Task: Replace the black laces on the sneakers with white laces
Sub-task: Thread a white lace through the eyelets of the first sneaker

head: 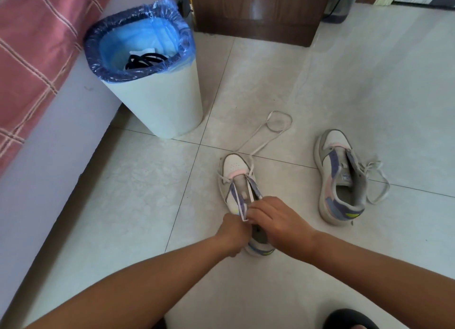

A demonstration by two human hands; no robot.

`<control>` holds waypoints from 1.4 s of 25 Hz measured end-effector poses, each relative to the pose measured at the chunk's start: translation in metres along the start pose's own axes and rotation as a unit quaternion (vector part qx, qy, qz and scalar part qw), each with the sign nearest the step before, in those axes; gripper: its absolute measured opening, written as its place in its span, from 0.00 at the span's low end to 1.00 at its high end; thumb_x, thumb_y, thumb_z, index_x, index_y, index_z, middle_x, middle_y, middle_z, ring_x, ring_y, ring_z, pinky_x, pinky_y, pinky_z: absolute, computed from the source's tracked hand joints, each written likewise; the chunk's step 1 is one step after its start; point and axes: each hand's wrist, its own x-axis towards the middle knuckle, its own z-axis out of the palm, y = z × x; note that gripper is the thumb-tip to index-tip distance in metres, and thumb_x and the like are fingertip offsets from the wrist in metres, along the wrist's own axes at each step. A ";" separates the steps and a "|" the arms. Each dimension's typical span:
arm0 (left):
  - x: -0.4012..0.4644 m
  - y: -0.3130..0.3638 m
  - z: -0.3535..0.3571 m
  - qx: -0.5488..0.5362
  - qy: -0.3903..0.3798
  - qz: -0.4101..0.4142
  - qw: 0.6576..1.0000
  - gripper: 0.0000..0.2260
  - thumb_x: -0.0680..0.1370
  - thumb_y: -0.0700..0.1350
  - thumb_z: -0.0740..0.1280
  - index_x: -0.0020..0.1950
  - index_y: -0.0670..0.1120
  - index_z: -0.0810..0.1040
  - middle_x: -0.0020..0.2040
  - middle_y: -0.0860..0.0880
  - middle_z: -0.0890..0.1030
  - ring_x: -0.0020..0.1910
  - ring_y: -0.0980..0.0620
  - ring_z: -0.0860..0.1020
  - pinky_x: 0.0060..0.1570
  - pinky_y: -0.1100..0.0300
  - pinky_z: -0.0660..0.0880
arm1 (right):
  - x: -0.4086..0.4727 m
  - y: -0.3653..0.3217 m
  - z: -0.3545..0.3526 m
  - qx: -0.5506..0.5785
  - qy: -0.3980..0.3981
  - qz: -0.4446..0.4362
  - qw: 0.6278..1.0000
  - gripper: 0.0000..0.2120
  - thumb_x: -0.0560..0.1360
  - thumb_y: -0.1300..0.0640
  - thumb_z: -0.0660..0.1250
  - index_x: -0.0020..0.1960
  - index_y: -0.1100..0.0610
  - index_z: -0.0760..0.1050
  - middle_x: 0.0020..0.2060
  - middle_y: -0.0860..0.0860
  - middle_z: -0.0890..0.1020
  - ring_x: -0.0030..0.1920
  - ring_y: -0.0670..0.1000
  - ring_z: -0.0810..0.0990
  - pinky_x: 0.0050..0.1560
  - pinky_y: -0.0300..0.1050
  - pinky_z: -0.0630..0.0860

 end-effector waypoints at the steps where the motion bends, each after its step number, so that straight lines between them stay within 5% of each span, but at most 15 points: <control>1: 0.000 -0.001 -0.006 0.006 -0.007 -0.014 1.000 0.17 0.80 0.46 0.56 0.63 0.35 0.64 0.37 0.42 0.72 0.27 0.49 0.69 0.23 0.63 0.64 | 0.001 0.000 -0.002 0.039 0.003 0.049 0.998 0.06 0.73 0.64 0.62 0.45 0.62 0.77 0.40 0.56 0.80 0.41 0.51 0.74 0.44 0.45 0.72; 3: -0.004 -0.001 -0.018 0.081 0.004 0.032 0.996 0.27 0.79 0.52 0.60 0.71 0.39 0.54 0.47 0.42 0.76 0.33 0.48 0.75 0.29 0.62 0.69 | 0.009 0.003 -0.012 0.152 0.017 0.243 0.958 0.06 0.76 0.61 0.60 0.44 0.60 0.75 0.39 0.54 0.78 0.39 0.47 0.71 0.42 0.41 0.69; 5: -0.009 0.002 -0.037 0.140 0.086 0.198 0.966 0.27 0.78 0.53 0.63 0.72 0.47 0.57 0.51 0.47 0.76 0.42 0.52 0.77 0.38 0.61 0.70 | 0.017 0.007 -0.021 0.247 0.012 0.393 0.886 0.06 0.78 0.61 0.62 0.44 0.56 0.74 0.39 0.50 0.77 0.39 0.46 0.73 0.42 0.36 0.70; 8: -0.012 0.016 -0.057 0.145 0.133 0.402 0.894 0.15 0.79 0.48 0.64 0.66 0.50 0.71 0.49 0.54 0.71 0.40 0.62 0.71 0.40 0.73 0.66 | 0.026 0.007 -0.027 0.322 0.010 0.439 0.838 0.07 0.78 0.60 0.63 0.42 0.52 0.75 0.37 0.48 0.79 0.38 0.44 0.75 0.42 0.38 0.74; 11: -0.003 0.024 -0.056 0.074 0.143 0.401 0.902 0.06 0.79 0.44 0.64 0.50 0.44 0.79 0.44 0.53 0.75 0.41 0.59 0.73 0.41 0.72 0.67 | 0.037 0.007 -0.027 0.408 0.061 0.458 0.788 0.08 0.76 0.64 0.66 0.41 0.53 0.78 0.32 0.45 0.80 0.33 0.40 0.76 0.40 0.35 0.75; 14: -0.004 0.028 -0.050 -0.058 0.106 0.323 0.939 0.07 0.80 0.45 0.63 0.42 0.50 0.77 0.39 0.54 0.78 0.39 0.56 0.77 0.38 0.65 0.74 | 0.043 0.008 -0.027 0.516 0.122 0.503 0.683 0.05 0.74 0.65 0.68 0.44 0.58 0.81 0.34 0.50 0.82 0.35 0.46 0.79 0.43 0.40 0.78; 16: -0.006 0.027 -0.049 -0.080 0.101 0.309 0.942 0.09 0.80 0.45 0.62 0.40 0.52 0.76 0.37 0.55 0.79 0.37 0.56 0.78 0.37 0.62 0.75 | 0.045 0.008 -0.025 0.541 0.133 0.517 0.650 0.04 0.73 0.66 0.69 0.45 0.60 0.81 0.36 0.54 0.83 0.36 0.48 0.80 0.44 0.41 0.79; 26: -0.011 0.027 -0.048 -0.044 0.090 0.317 0.943 0.08 0.80 0.43 0.61 0.46 0.48 0.78 0.35 0.58 0.76 0.36 0.61 0.74 0.35 0.71 0.70 | 0.055 0.004 -0.022 0.569 0.150 0.530 0.611 0.05 0.71 0.66 0.70 0.41 0.57 0.81 0.35 0.51 0.84 0.37 0.49 0.81 0.49 0.45 0.78; 35: -0.005 0.020 -0.047 -0.012 0.102 0.319 0.942 0.07 0.80 0.44 0.62 0.49 0.44 0.80 0.41 0.52 0.78 0.41 0.56 0.76 0.37 0.73 0.70 | 0.052 0.000 -0.020 0.548 0.094 0.517 0.651 0.04 0.75 0.63 0.67 0.43 0.58 0.80 0.34 0.50 0.81 0.36 0.46 0.77 0.38 0.34 0.75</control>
